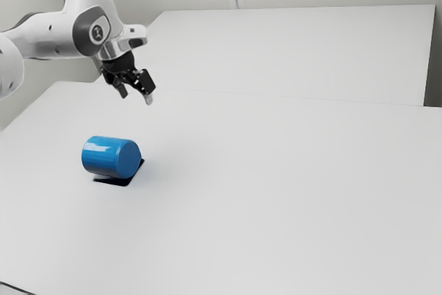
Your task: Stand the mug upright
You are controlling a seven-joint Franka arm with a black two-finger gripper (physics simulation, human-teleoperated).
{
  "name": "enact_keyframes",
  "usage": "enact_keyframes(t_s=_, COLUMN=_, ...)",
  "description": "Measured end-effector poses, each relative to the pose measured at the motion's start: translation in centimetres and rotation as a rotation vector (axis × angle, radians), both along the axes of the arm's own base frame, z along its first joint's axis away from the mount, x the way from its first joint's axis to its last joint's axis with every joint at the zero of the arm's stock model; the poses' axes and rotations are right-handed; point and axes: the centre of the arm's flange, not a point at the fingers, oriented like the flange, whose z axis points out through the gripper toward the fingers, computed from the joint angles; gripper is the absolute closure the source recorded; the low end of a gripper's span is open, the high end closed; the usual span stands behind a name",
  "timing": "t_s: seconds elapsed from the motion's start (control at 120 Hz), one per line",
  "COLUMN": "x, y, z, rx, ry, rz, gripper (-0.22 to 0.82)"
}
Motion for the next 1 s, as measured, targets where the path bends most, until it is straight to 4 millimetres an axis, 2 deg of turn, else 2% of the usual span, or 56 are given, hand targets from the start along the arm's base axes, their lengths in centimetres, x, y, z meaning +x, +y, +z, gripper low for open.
enact_keyframes(t_s=0.117, x=-1.9, y=2.2, z=0.5, rx=-0.025, ry=-0.008, rz=0.030, gripper=0.00)
enact_keyframes(t_s=0.2, x=-2.7, y=5.2, z=0.1, rx=-0.058, ry=-0.008, rz=0.069, gripper=0.00)
enact_keyframes(t_s=0.375, x=-4.2, y=13.8, z=-3.6, rx=-0.152, ry=0.048, rz=0.158, gripper=0.00)
enact_keyframes(t_s=0.458, x=-4.6, y=16.5, z=-5.2, rx=-0.192, ry=0.074, rz=0.164, gripper=0.00)
enact_keyframes(t_s=0.558, x=-4.8, y=19.3, z=-8.2, rx=-0.255, ry=0.121, rz=0.170, gripper=0.00)
enact_keyframes(t_s=0.7, x=-4.9, y=21.8, z=-10.9, rx=-0.352, ry=0.158, rz=0.156, gripper=0.00)
enact_keyframes(t_s=0.85, x=-4.3, y=23.7, z=-11.9, rx=-0.453, ry=0.163, rz=0.127, gripper=0.00)
enact_keyframes(t_s=1.0, x=-5.2, y=25.2, z=-13.9, rx=-0.589, ry=0.164, rz=0.131, gripper=0.00)
